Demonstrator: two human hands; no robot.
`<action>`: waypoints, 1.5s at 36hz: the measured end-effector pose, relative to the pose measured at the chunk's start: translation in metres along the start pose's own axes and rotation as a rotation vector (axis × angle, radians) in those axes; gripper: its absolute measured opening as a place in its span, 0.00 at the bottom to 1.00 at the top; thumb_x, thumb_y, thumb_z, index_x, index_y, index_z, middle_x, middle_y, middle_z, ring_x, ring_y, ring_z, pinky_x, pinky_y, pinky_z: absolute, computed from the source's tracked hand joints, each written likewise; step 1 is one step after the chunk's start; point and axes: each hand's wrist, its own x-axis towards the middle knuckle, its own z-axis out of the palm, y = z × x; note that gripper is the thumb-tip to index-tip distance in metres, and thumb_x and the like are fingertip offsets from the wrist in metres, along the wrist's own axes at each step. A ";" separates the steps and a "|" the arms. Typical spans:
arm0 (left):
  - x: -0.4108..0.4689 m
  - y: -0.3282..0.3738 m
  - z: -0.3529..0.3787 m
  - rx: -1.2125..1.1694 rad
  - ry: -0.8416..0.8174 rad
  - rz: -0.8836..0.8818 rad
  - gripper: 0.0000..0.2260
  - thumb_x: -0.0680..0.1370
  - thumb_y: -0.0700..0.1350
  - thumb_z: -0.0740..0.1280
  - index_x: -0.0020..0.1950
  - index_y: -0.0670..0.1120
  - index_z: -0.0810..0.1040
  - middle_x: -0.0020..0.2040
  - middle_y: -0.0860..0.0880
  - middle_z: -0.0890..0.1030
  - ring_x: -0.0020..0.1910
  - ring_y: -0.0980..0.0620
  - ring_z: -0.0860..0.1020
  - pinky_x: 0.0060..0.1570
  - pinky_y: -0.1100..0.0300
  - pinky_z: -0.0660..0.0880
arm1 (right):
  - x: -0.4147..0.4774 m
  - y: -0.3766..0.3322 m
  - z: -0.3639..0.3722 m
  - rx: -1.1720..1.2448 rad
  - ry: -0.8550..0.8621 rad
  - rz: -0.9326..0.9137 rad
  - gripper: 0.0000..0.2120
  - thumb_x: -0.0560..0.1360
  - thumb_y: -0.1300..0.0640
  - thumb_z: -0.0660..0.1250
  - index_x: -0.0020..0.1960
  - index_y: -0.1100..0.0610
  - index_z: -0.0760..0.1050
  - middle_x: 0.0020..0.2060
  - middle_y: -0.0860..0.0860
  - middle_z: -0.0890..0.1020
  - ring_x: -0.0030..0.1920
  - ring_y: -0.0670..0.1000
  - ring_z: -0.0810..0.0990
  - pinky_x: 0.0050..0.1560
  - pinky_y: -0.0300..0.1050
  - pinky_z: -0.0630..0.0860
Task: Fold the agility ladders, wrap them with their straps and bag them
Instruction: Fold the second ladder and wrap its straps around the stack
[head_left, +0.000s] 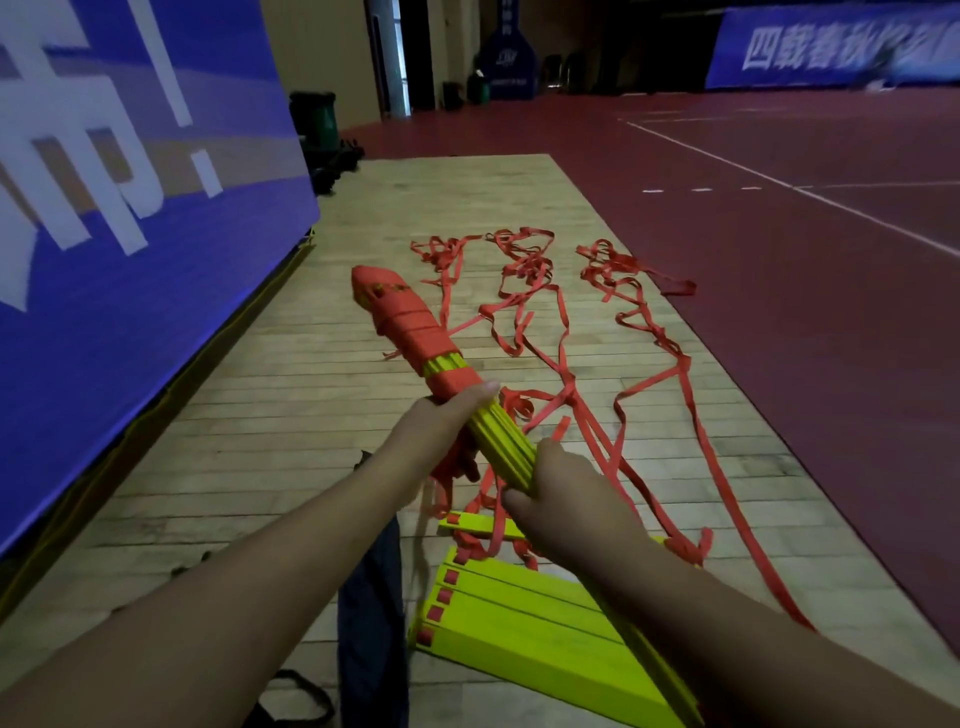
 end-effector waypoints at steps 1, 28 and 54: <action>-0.001 0.001 0.001 0.002 0.021 0.003 0.25 0.73 0.66 0.69 0.43 0.42 0.81 0.33 0.47 0.80 0.30 0.48 0.79 0.40 0.54 0.75 | -0.001 0.000 0.001 -0.041 0.022 -0.020 0.14 0.79 0.50 0.67 0.59 0.55 0.68 0.45 0.50 0.78 0.44 0.53 0.81 0.43 0.50 0.80; -0.001 0.033 -0.040 -0.272 -0.100 0.191 0.22 0.73 0.64 0.63 0.54 0.47 0.78 0.42 0.49 0.84 0.45 0.48 0.84 0.50 0.52 0.78 | 0.000 -0.002 -0.024 1.166 -0.672 -0.012 0.19 0.76 0.52 0.72 0.58 0.66 0.76 0.47 0.63 0.84 0.49 0.60 0.84 0.49 0.53 0.83; -0.008 0.017 -0.016 -0.366 0.091 0.068 0.19 0.77 0.63 0.63 0.52 0.48 0.75 0.37 0.50 0.81 0.40 0.49 0.81 0.46 0.52 0.77 | 0.000 -0.008 -0.025 0.432 -0.258 -0.122 0.25 0.75 0.54 0.74 0.63 0.49 0.62 0.48 0.50 0.80 0.35 0.46 0.84 0.32 0.35 0.77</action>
